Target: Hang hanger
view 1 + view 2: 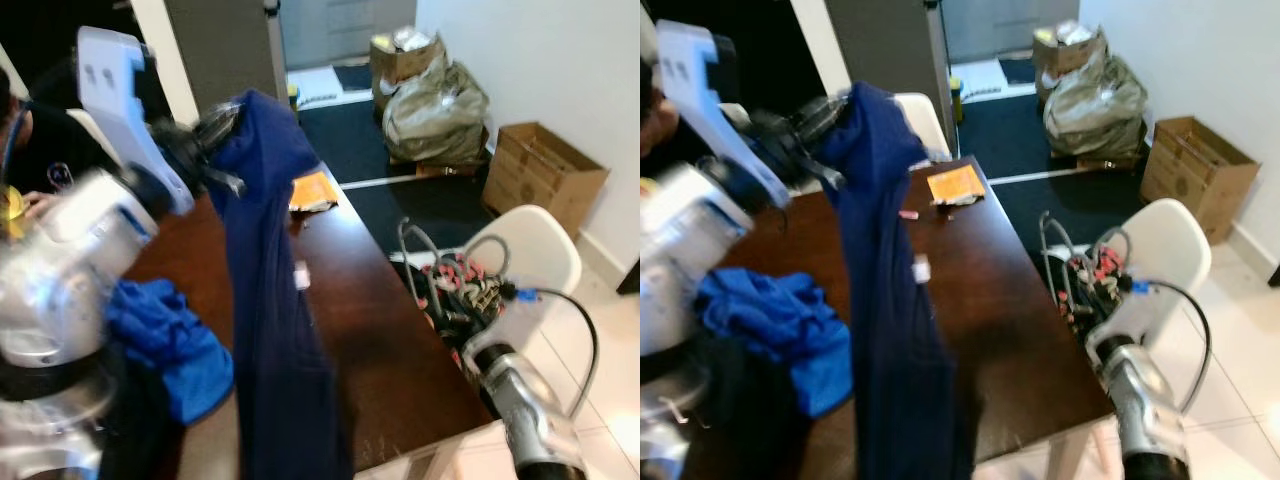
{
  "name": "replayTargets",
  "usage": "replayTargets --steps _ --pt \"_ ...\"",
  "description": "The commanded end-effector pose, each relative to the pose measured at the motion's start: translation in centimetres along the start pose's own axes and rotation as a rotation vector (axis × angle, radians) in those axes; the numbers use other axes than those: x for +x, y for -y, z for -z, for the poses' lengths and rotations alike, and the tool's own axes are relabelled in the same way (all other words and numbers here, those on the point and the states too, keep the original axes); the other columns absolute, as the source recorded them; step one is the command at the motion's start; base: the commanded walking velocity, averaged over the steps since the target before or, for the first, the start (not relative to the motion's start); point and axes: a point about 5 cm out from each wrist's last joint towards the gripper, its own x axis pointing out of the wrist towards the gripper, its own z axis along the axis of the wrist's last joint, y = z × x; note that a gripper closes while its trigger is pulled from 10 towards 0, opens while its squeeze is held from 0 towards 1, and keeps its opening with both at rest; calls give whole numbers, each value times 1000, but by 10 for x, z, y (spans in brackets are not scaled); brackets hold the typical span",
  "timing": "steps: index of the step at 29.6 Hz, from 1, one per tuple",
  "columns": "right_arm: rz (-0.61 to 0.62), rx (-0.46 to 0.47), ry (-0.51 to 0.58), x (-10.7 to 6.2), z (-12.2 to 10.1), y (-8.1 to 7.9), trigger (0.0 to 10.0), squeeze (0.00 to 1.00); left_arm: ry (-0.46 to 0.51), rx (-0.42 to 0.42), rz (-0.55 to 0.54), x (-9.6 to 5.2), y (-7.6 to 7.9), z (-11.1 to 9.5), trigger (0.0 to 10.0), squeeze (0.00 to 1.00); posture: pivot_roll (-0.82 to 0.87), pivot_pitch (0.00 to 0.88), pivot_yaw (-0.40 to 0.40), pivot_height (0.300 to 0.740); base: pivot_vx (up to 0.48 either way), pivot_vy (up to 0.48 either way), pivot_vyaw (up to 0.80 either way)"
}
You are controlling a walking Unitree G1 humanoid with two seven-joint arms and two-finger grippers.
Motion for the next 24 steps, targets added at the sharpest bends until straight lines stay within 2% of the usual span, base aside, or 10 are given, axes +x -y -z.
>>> replayTargets --steps 1,2,5,15,16,17,18,19,21,24 --pt "-12 41 -20 0 10 -4 10000 0 268 244 -347 -25 -68 -91 0 0 50 1 103 740 0 0 0" --pt "-12 41 -20 0 10 -4 10000 0 268 244 -347 -25 -68 -91 0 0 50 1 103 740 0 0 0" --pt "-12 47 -17 -1 10 -4 10000 0 327 445 -566 -49 -93 -126 0 0 54 4 101 740 0 0 0" --pt "-15 52 -17 -2 10 -4 10000 0 290 424 -670 -68 -114 -121 0 0 54 14 97 740 0 0 0" --pt "-16 52 -18 -2 10 -4 10000 0 198 389 -611 -63 -111 -96 0 0 56 18 99 740 0 0 0" --pt "-16 52 -18 -2 10 -4 10000 0 198 389 -611 -63 -111 -96 0 0 56 18 99 740 0 0 0" --pt "-17 52 -18 -2 10 -4 10000 0 40 313 -506 -61 -98 -45 0 0 46 25 105 740 0 0 0" --pt "-17 52 -18 -2 9 -3 10000 0 -11 275 -473 -63 -92 -27 0 0 49 25 102 740 0 0 0" --pt "-17 52 -18 -2 9 -3 10000 0 -11 275 -473 -63 -92 -27 0 0 49 25 102 740 0 0 0" --pt "-16 54 -17 -3 9 -3 10000 0 -74 216 -455 -67 -85 0 0 0 58 30 102 740 0 0 0"
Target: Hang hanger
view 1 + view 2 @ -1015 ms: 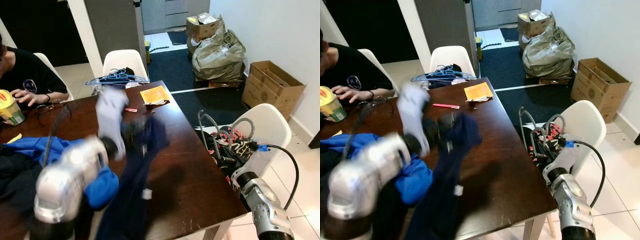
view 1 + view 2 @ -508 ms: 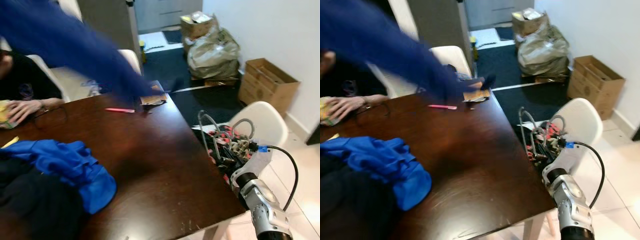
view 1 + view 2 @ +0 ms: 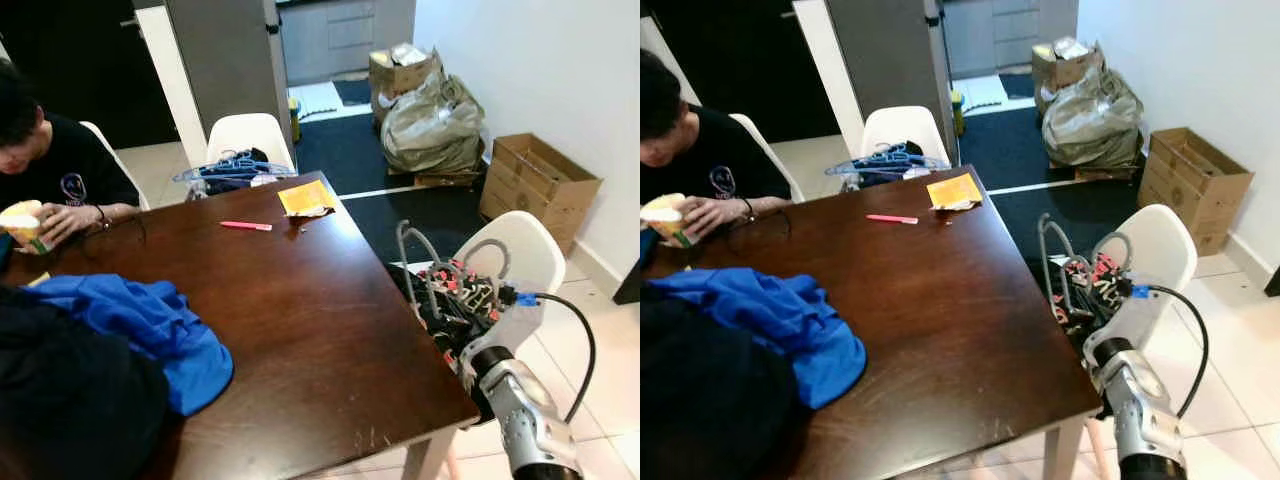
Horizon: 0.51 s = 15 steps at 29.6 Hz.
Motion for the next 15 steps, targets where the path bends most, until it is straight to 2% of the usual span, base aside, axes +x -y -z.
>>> replayTargets --steps 1,2,3,4,7,8,9,13,14,15 --pt "-31 28 -18 1 6 -8 10000 0 4 -27 38 -6 12 4 0 0 58 30 102 740 0 0 0" --pt "-32 29 -18 1 6 -8 10000 0 -27 -45 59 -10 20 15 0 0 58 30 102 740 0 0 0" --pt "-32 29 -18 1 6 -8 10000 0 -27 -45 59 -10 20 15 0 0 58 30 102 740 0 0 0" --pt "-35 30 -20 2 6 -8 10000 0 -75 -89 89 -16 36 34 0 0 61 32 95 740 0 0 0" --pt "-35 30 -20 2 6 -8 10000 0 -75 -89 89 -16 36 34 0 0 61 32 95 740 0 0 0" --pt "-36 29 -20 2 6 -8 10000 0 -95 -113 99 -18 42 41 0 0 61 32 95 740 0 0 0" --pt "-37 30 -21 2 6 -8 10000 0 -149 -154 152 -24 57 55 0 0 61 32 95 740 0 0 0" --pt "-37 30 -21 2 6 -8 10000 0 -149 -154 152 -24 57 55 0 0 61 32 95 740 0 0 0" --pt "-37 30 -21 2 6 -8 10000 0 -211 -193 215 -32 71 68 0 0 57 34 104 740 0 0 0" --pt "-38 35 -19 1 5 -8 10000 0 -339 -226 452 -57 106 89 0 0 56 40 113 740 0 0 0"
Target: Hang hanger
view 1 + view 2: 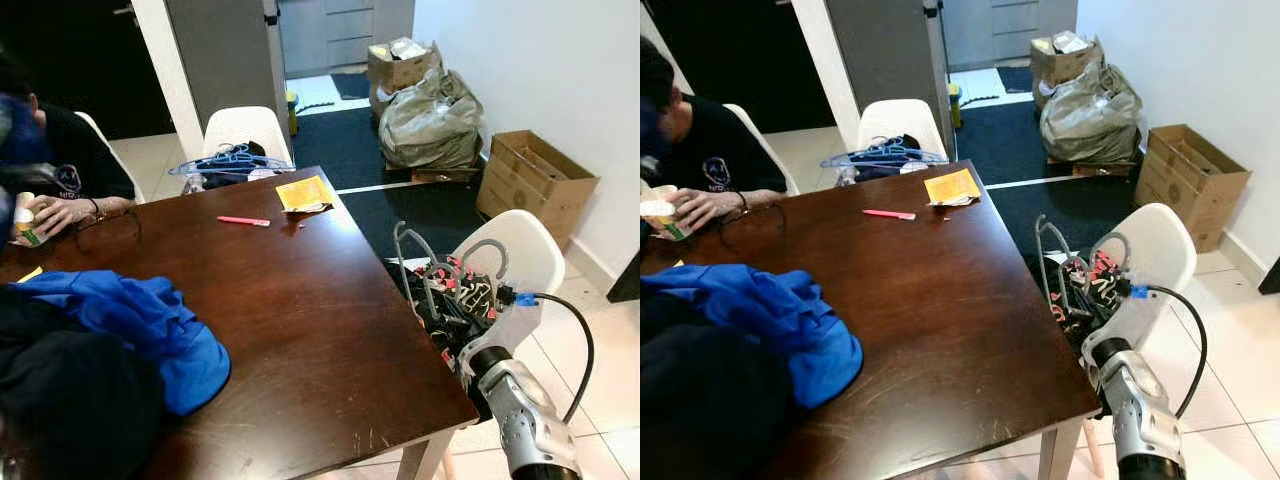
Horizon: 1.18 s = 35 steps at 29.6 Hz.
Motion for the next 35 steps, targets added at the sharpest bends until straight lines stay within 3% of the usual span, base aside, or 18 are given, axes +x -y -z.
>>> replayTargets --steps 1,2,3,4,5,6,7,9,12,13,16,17,23,29,31,33,34,35 --pt "-32 30 -14 1 5 -7 10000 0 -148 -44 218 -10 36 31 0 0 56 40 113 740 0 0 0" --pt "-32 30 -14 1 5 -7 10000 0 -148 -44 218 -10 36 31 0 0 56 40 113 740 0 0 0" --pt "-33 34 -12 1 5 -8 10000 0 -289 -46 469 -34 71 57 0 0 54 43 114 740 0 0 0" --pt "-33 34 -12 1 5 -8 10000 0 -289 -46 469 -34 71 57 0 0 54 43 114 740 0 0 0" --pt "-34 38 -12 0 5 -8 10000 0 -372 -92 681 -62 97 71 0 0 55 44 114 740 0 0 0" --pt "-34 38 -12 0 5 -8 10000 0 -372 -92 681 -62 97 71 0 0 55 44 114 740 0 0 0" --pt "-33 39 -12 0 4 -7 10000 0 -430 -130 846 -84 113 76 0 0 52 47 114 740 0 0 0" --pt "-33 39 -12 0 4 -7 10000 0 -430 -130 846 -84 113 76 0 0 52 47 114 740 0 0 0" --pt "-32 42 -12 0 4 -7 10000 0 -501 -111 1061 -115 124 79 1412 0 52 47 114 740 0 0 0" --pt "-32 41 -13 0 3 -7 10000 0 -571 -97 1122 -128 125 86 10000 0 49 47 112 740 0 0 0" --pt "-32 41 -13 0 3 -7 10000 0 -571 -97 1122 -128 125 86 10000 0 49 47 112 740 0 0 0" --pt "-33 41 -14 0 3 -7 10000 0 -629 -97 1129 -136 123 93 10000 1000 47 48 110 740 0 0 0" --pt "-35 39 -19 1 3 -6 10000 0 -625 -126 1143 -138 120 87 10000 1000 46 42 101 740 0 0 0" --pt "-39 40 -26 2 4 -7 10000 0 -414 -159 1175 -126 113 50 10000 1000 43 33 97 740 0 0 0" --pt "-39 40 -30 2 5 -6 10000 0 -153 -98 930 -82 92 15 10000 1000 45 25 92 740 0 0 0" --pt "-39 40 -31 2 5 -6 10000 0 -78 -84 828 -68 82 2 10000 1000 45 25 92 740 0 0 0" --pt "-39 40 -33 2 5 -5 10000 0 -26 -73 604 -45 59 -8 10000 737 45 21 94 740 0 0 0" --pt "-39 40 -33 2 5 -5 10000 0 -26 -73 604 -45 59 -8 10000 737 45 21 94 740 0 0 0"
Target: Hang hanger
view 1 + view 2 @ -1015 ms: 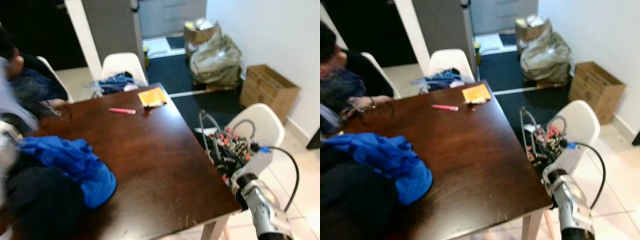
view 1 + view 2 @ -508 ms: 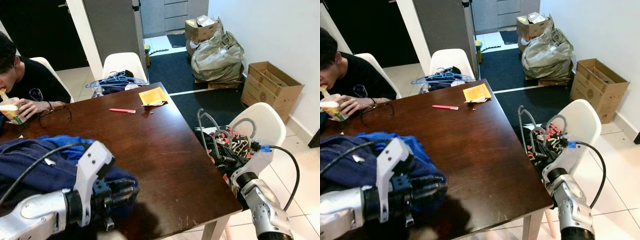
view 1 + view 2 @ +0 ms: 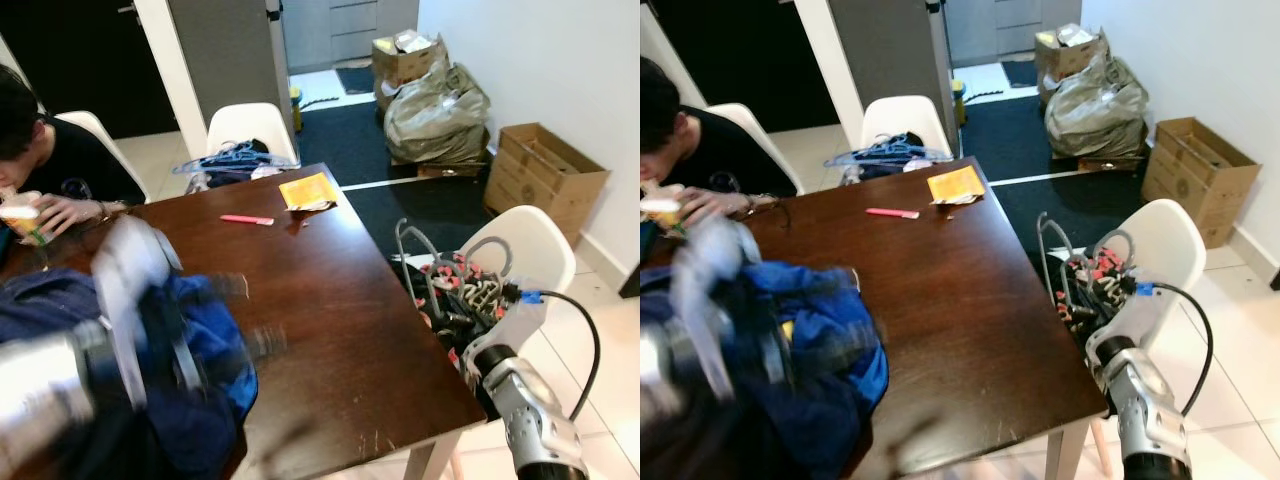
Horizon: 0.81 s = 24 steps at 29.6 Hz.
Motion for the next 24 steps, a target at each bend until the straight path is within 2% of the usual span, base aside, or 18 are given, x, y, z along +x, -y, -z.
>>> replayTargets --steps 1,2,3,4,5,7,9,10,11,12,13,14,15,17,18,19,22,24 --pt "-28 33 -32 2 10 -6 10000 0 -25 -13 -199 -7 -26 5 10000 737 45 21 94 740 0 0 0" --pt "-28 34 -33 2 10 -6 10000 0 -98 67 -381 -14 -49 11 10000 0 48 18 94 740 0 0 0" --pt "-28 37 -33 1 10 -6 10000 0 -182 131 -549 -25 -68 22 10000 0 49 18 95 740 0 0 0" --pt "-28 37 -33 1 10 -6 10000 0 -182 131 -549 -25 -68 22 10000 0 49 18 95 740 0 0 0" --pt "-28 38 -32 1 10 -6 10000 0 -243 179 -634 -33 -77 29 10000 0 49 18 95 740 0 0 0" --pt "-29 40 -32 1 10 -6 10000 0 -298 205 -666 -38 -81 39 10000 0 47 17 96 740 0 0 0" --pt "-30 41 -34 1 11 -6 10000 0 -253 40 -600 -32 -77 54 10000 0 36 5 87 740 0 0 0" --pt "-30 41 -34 1 11 -6 10000 0 -253 40 -600 -32 -77 54 10000 0 36 5 87 740 0 0 0" --pt "-31 39 -36 1 12 -6 10000 0 -205 -66 -538 -29 -73 58 10000 0 27 2 92 740 0 0 0" --pt "-31 39 -36 1 12 -6 10000 0 -205 -66 -538 -29 -73 58 10000 0 27 2 92 740 0 0 0" --pt "-31 38 -37 1 12 -6 10000 0 -157 -146 -488 -27 -70 59 10000 0 26 1 92 740 0 0 0" --pt "-31 38 -37 1 12 -6 10000 0 -157 -146 -488 -27 -70 59 10000 0 26 1 92 740 0 0 0" --pt "-30 39 -38 0 12 -5 10000 0 -122 -227 -443 -30 -70 59 10000 0 20 0 91 740 0 0 0" --pt "-29 39 -38 0 13 -5 10000 0 -109 -267 -413 -35 -71 58 10000 0 18 0 91 740 0 0 0" --pt "-29 39 -38 0 13 -5 10000 0 -109 -267 -413 -35 -71 58 10000 0 18 0 91 740 0 0 0" --pt "-27 39 -38 0 12 -4 10000 0 -159 -224 -416 -46 -79 58 10000 0 18 0 90 740 0 0 0" --pt "-26 39 -38 0 12 -4 10000 0 -218 -162 -443 -56 -88 58 10000 0 22 0 85 740 0 0 0" --pt "-26 38 -39 0 12 -4 10000 0 -364 -27 -507 -79 -108 59 10000 0 22 0 85 740 0 0 0"
